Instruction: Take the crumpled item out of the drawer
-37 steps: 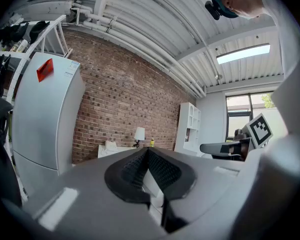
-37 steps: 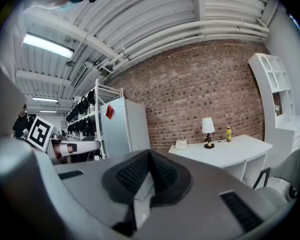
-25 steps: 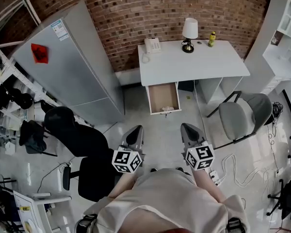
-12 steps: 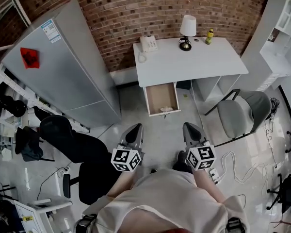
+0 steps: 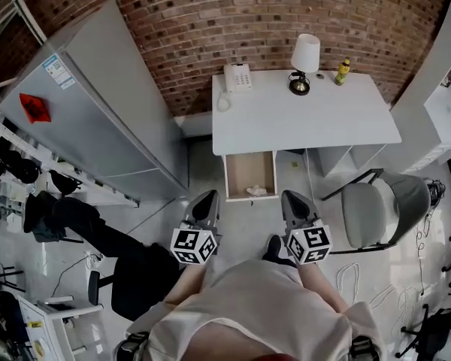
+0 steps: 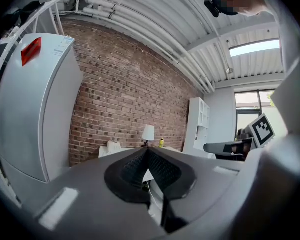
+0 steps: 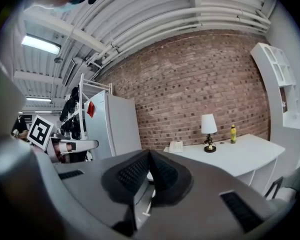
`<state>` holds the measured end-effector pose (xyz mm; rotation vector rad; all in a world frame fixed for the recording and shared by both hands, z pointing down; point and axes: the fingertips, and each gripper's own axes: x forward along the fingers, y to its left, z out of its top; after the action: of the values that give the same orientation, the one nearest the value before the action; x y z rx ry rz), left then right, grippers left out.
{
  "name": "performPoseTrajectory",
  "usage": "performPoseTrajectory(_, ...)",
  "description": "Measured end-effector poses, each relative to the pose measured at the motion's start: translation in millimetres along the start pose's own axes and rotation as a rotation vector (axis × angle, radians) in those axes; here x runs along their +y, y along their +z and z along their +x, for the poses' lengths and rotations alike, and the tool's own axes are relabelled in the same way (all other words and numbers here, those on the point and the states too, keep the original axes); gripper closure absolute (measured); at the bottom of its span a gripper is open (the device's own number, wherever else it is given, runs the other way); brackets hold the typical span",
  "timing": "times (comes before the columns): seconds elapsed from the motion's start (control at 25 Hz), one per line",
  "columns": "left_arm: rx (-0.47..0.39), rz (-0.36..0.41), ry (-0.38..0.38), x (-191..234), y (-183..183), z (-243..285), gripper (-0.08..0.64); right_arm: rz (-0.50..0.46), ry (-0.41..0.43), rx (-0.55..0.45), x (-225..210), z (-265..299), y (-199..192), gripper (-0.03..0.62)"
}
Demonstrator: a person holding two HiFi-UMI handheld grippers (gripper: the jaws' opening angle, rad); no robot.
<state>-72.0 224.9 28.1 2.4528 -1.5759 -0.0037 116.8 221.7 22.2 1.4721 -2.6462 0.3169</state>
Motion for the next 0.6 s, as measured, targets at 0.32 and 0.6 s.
performPoseTrajectory(0.32, -0.053, -0.044, 0.063, -24, 25, 104, 0.552, -0.066, 0.132, 0.024, -84, 52, 31, 0.584)
performPoseTrajectory(0.6, -0.043, -0.03, 0.063, -8, 31, 150, 0.551, -0.019, 0.106, 0.004, -117, 87, 42, 0.584)
